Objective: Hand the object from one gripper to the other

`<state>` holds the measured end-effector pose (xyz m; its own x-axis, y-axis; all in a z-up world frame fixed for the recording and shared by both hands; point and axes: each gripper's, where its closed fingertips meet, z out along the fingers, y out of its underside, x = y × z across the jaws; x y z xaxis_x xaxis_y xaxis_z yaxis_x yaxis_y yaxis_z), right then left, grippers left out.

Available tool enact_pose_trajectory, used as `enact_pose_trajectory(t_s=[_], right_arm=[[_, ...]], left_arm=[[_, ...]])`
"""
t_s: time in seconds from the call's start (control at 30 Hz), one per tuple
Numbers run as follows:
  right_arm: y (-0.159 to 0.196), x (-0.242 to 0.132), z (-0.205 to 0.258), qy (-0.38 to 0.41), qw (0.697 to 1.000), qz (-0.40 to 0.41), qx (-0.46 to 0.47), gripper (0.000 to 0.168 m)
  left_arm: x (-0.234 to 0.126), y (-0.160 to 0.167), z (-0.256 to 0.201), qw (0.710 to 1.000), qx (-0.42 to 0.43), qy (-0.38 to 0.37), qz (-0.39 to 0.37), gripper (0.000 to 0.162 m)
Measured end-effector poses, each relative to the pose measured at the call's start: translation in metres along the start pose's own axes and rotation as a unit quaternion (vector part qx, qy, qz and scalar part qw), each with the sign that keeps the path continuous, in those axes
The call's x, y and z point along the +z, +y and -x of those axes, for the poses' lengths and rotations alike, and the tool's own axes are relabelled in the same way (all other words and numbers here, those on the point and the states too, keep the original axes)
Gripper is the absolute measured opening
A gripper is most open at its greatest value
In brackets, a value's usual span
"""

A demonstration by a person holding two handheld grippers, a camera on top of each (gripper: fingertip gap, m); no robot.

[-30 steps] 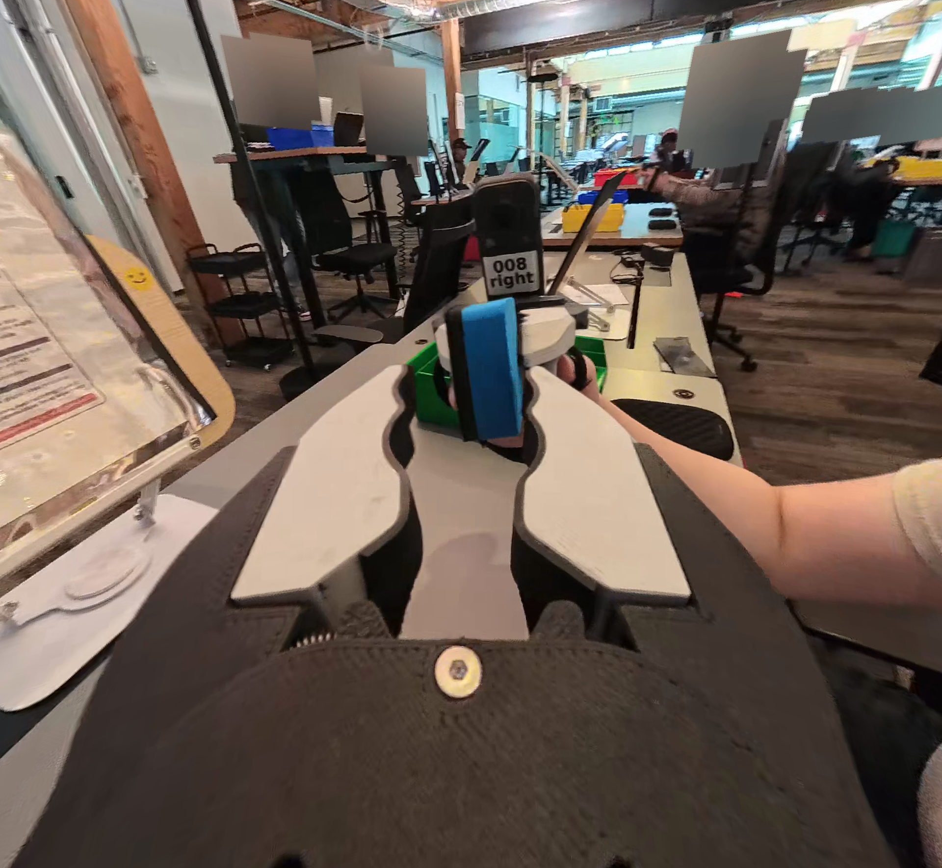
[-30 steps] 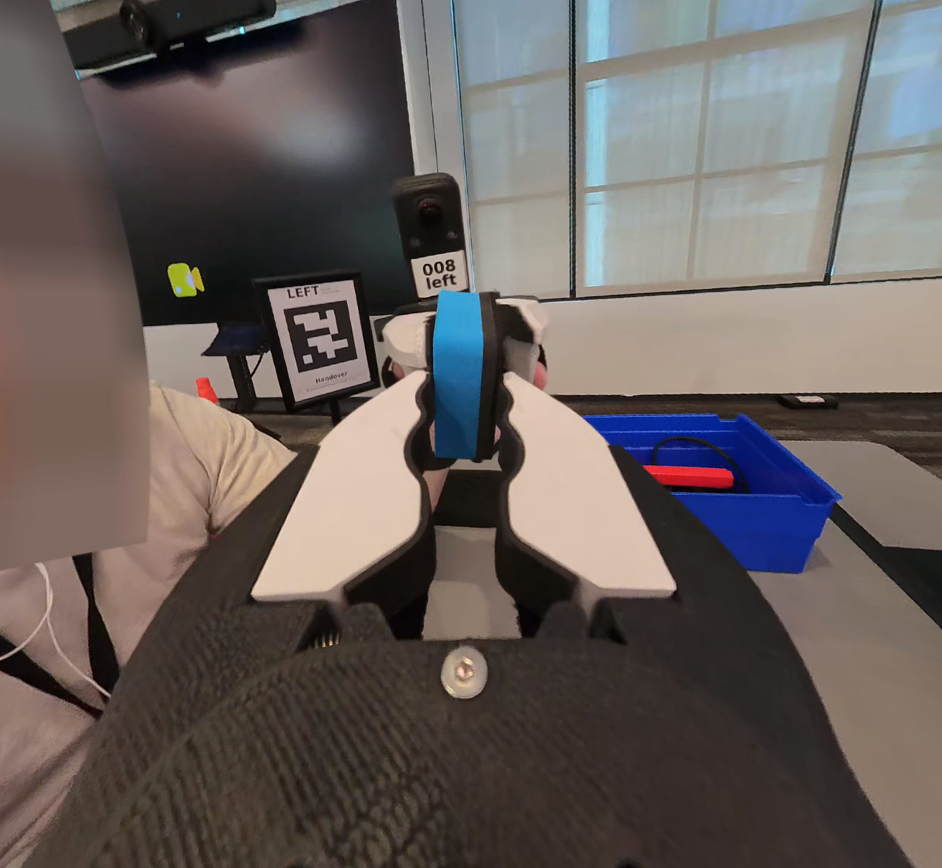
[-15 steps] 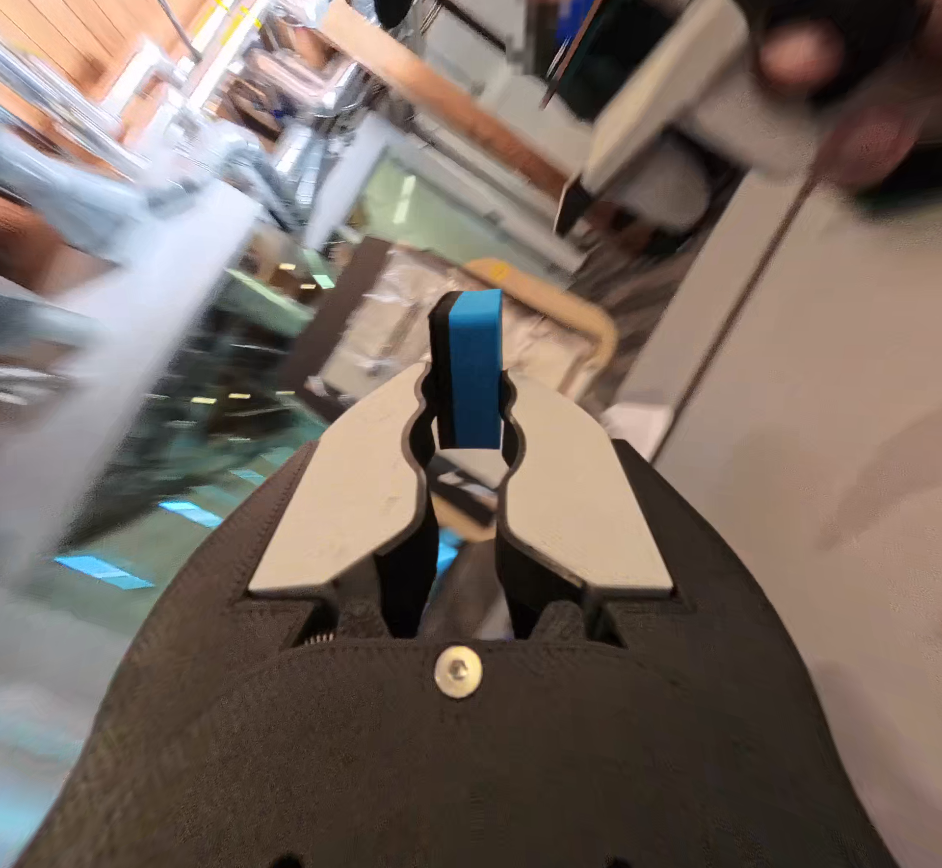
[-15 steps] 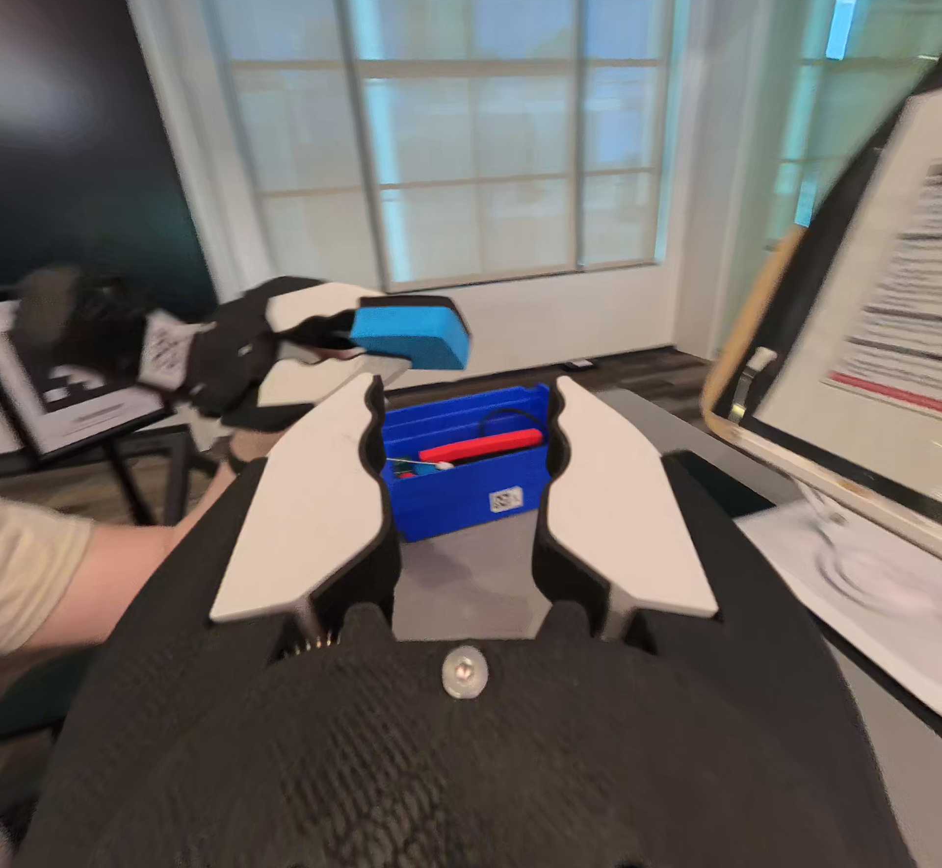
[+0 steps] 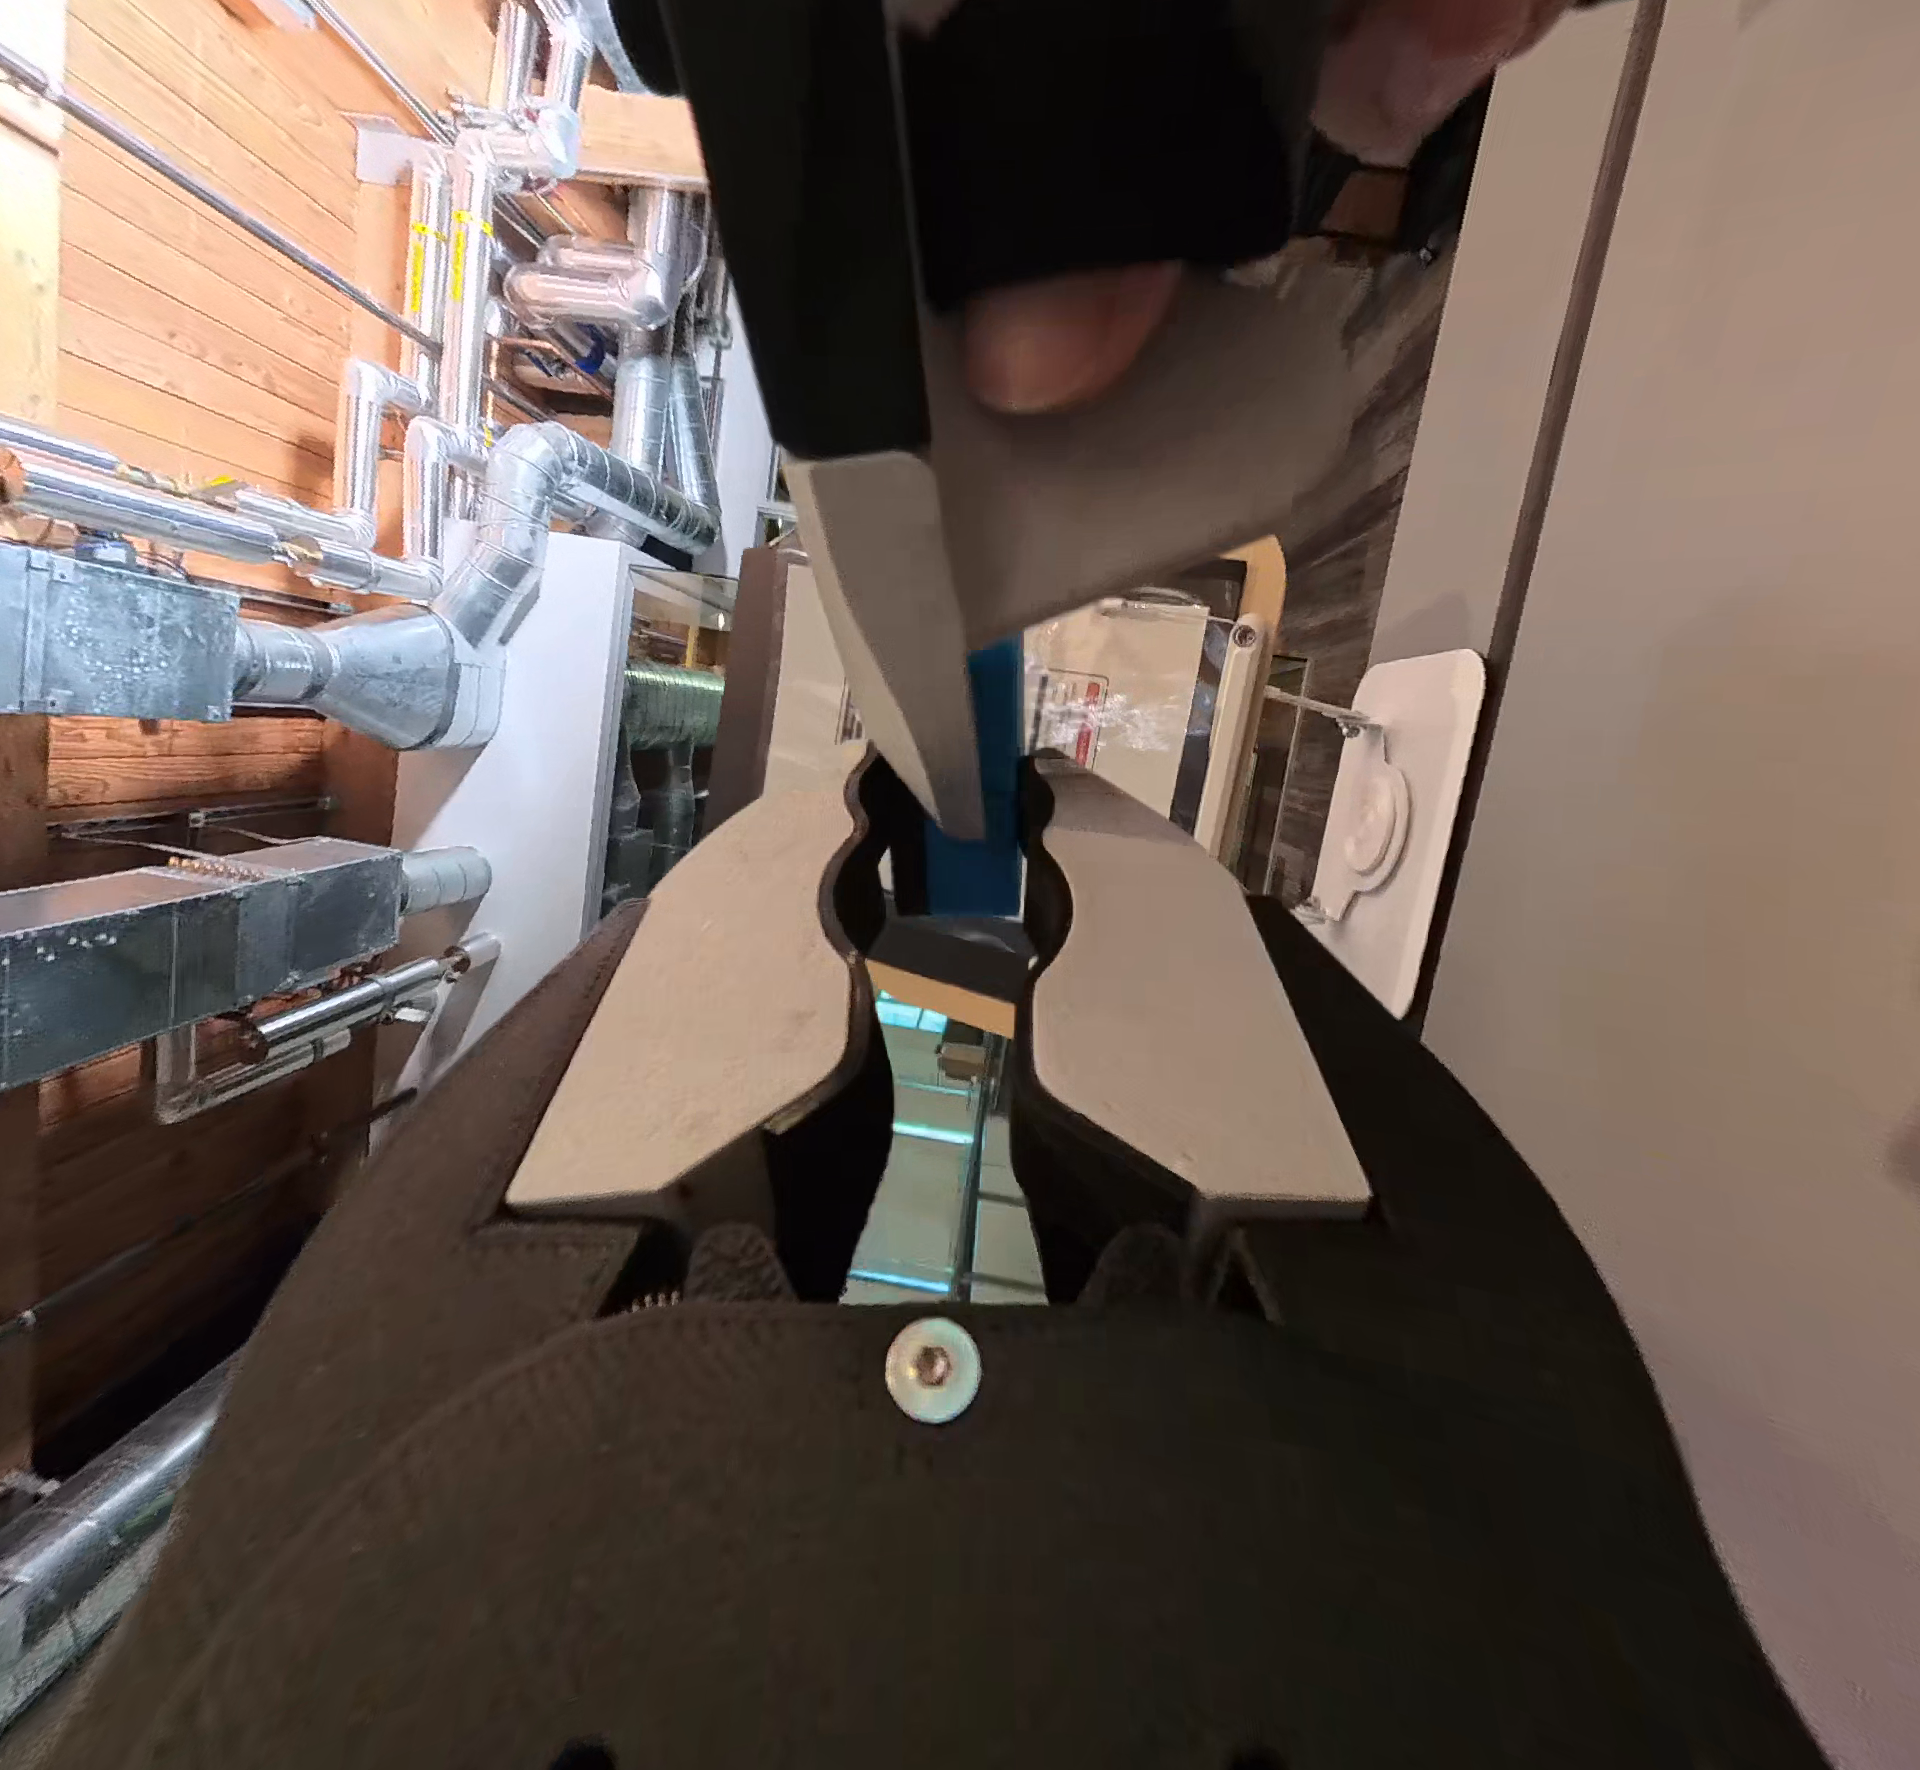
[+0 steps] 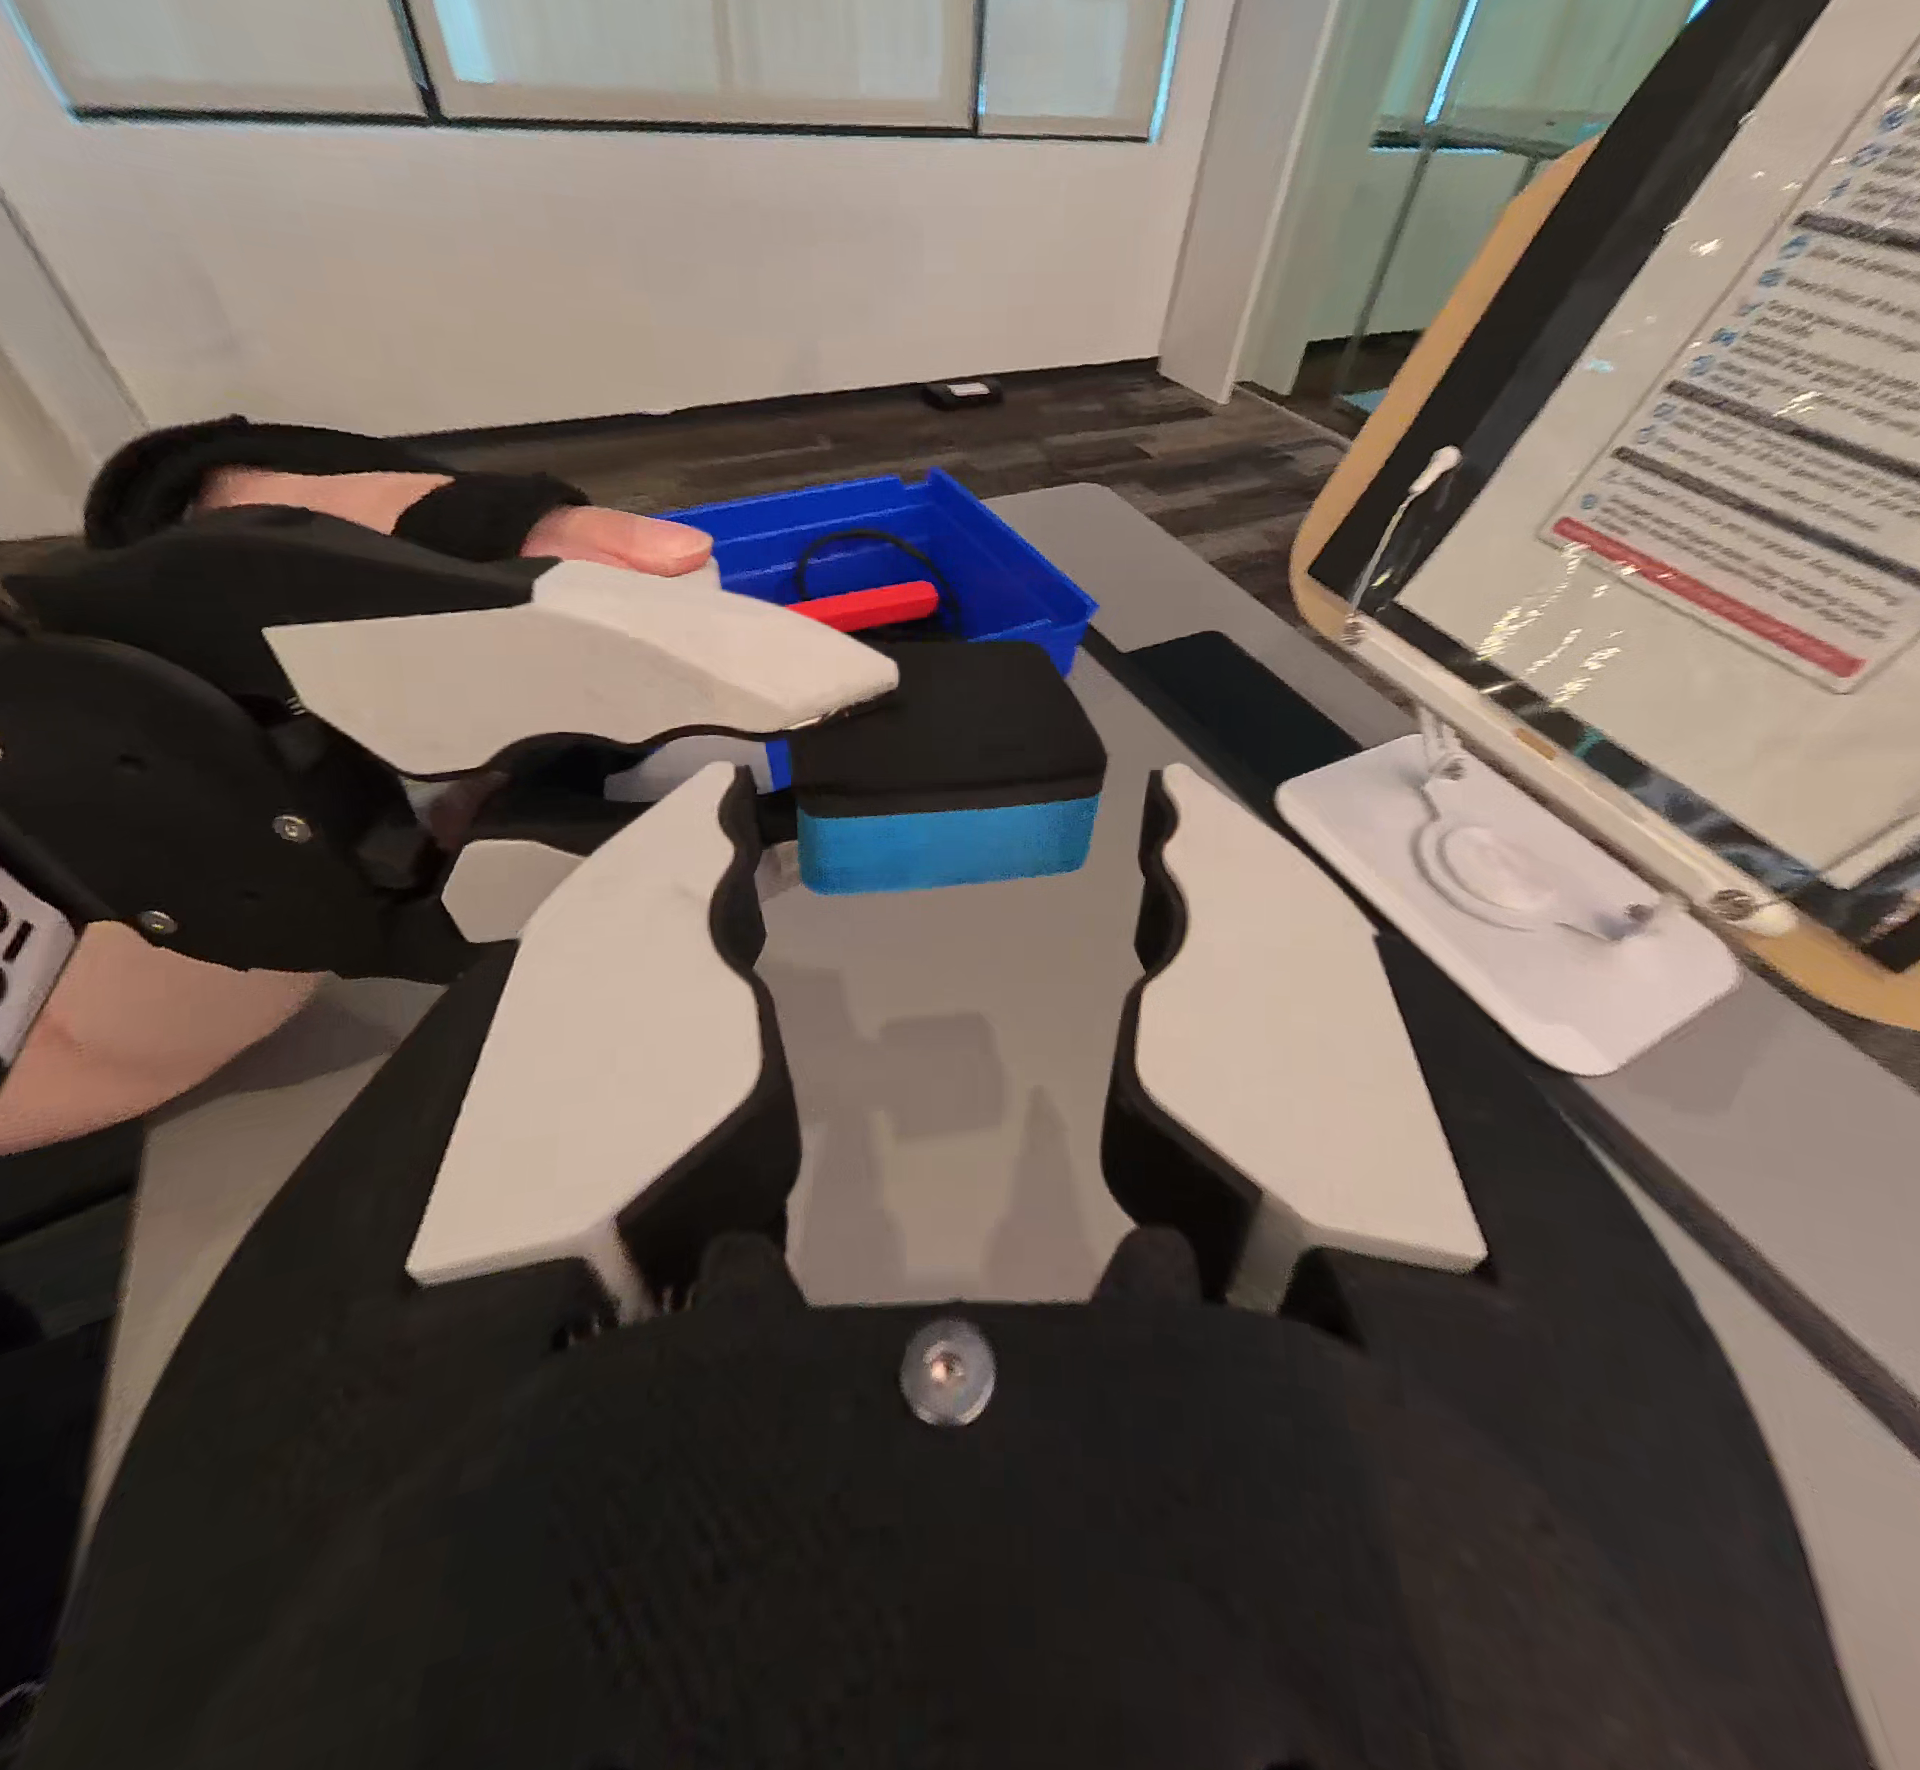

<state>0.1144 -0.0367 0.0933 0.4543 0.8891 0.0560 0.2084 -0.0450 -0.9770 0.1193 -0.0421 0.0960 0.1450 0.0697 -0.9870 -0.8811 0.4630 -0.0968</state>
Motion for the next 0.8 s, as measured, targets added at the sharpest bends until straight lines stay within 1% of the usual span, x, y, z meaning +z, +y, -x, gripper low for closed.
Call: enact_pose_trajectory(t_s=[0.03, 0.07, 0.17, 0.23, 0.3, 0.33, 0.37, 0.4, 0.43, 0.47, 0.5, 0.53, 0.57, 0.6, 0.63, 0.67, 0.7, 0.77, 0.8], right_arm=[[0.002, 0.001, 0.001, -0.011, 1.000, 0.004, 0.006, 0.069], [0.002, 0.000, 0.002, -0.021, 1.000, 0.003, 0.008, 0.057], [-0.013, -0.005, 0.003, -0.043, 0.998, -0.052, 0.016, 0.056], [-0.026, -0.013, 0.003, -0.054, 0.993, -0.105, 0.006, 0.056], [-0.039, -0.024, 0.001, -0.061, 0.984, -0.165, -0.002, 0.056], [-0.046, -0.032, 0.005, -0.078, 0.975, -0.208, -0.019, 0.056], [-0.053, -0.041, 0.011, -0.099, 0.962, -0.253, -0.043, 0.056], [-0.058, -0.050, 0.018, -0.113, 0.947, -0.292, -0.067, 0.056], [-0.060, -0.057, 0.022, -0.119, 0.935, -0.321, -0.092, 0.056], [-0.061, -0.061, 0.025, -0.118, 0.925, -0.341, -0.121, 0.056], [-0.059, -0.062, 0.029, -0.112, 0.916, -0.352, -0.158, 0.056], [-0.056, -0.062, 0.032, -0.100, 0.909, -0.354, -0.197, 0.056], [-0.053, -0.059, 0.035, -0.083, 0.902, -0.350, -0.239, 0.056], [-0.050, -0.056, 0.037, -0.065, 0.895, -0.341, -0.279, 0.057], [-0.047, -0.052, 0.040, -0.049, 0.889, -0.331, -0.314, 0.057], [-0.043, -0.048, 0.043, -0.040, 0.882, -0.319, -0.343, 0.057], [-0.040, -0.043, 0.046, -0.035, 0.878, -0.308, -0.365, 0.056], [-0.037, -0.037, 0.050, -0.031, 0.872, -0.297, -0.389, 0.056], [-0.035, -0.034, 0.052, -0.031, 0.870, -0.295, -0.394, 0.056]], left_arm=[[-0.001, -0.003, -0.001, 1.000, -0.004, 0.004, -0.007, 0.022], [-0.001, -0.004, -0.001, 1.000, -0.013, 0.005, -0.010, 0.022], [-0.005, -0.005, 0.011, 0.997, -0.076, -0.005, -0.031, 0.023], [-0.010, 0.001, 0.023, 0.987, -0.159, 0.009, -0.039, 0.028], [-0.017, 0.006, 0.036, 0.959, -0.274, 0.044, -0.064, 0.036], [-0.022, 0.006, 0.041, 0.933, -0.343, 0.072, -0.086, 0.041], [-0.026, 0.005, 0.047, 0.894, -0.421, 0.104, -0.109, 0.046], [-0.031, 0.001, 0.051, 0.841, -0.502, 0.150, -0.138, 0.051], [-0.036, -0.006, 0.054, 0.774, -0.574, 0.207, -0.168, 0.055], [-0.042, -0.011, 0.057, 0.699, -0.638, 0.260, -0.193, 0.060], [-0.046, -0.015, 0.061, 0.624, -0.687, 0.307, -0.211, 0.067], [-0.049, -0.016, 0.063, 0.567, -0.714, 0.343, -0.225, 0.069], [-0.049, -0.016, 0.062, 0.533, -0.729, 0.365, -0.226, 0.070], [-0.047, -0.015, 0.058, 0.516, -0.736, 0.379, -0.220, 0.072], [-0.046, -0.017, 0.054, 0.510, -0.736, 0.390, -0.215, 0.072], [-0.046, -0.019, 0.049, 0.515, -0.730, 0.398, -0.208, 0.071], [-0.045, -0.021, 0.044, 0.525, -0.723, 0.401, -0.202, 0.069], [-0.041, -0.025, 0.034, 0.552, -0.706, 0.403, -0.185, 0.060], [-0.042, -0.028, 0.029, 0.559, -0.697, 0.411, -0.183, 0.055]])
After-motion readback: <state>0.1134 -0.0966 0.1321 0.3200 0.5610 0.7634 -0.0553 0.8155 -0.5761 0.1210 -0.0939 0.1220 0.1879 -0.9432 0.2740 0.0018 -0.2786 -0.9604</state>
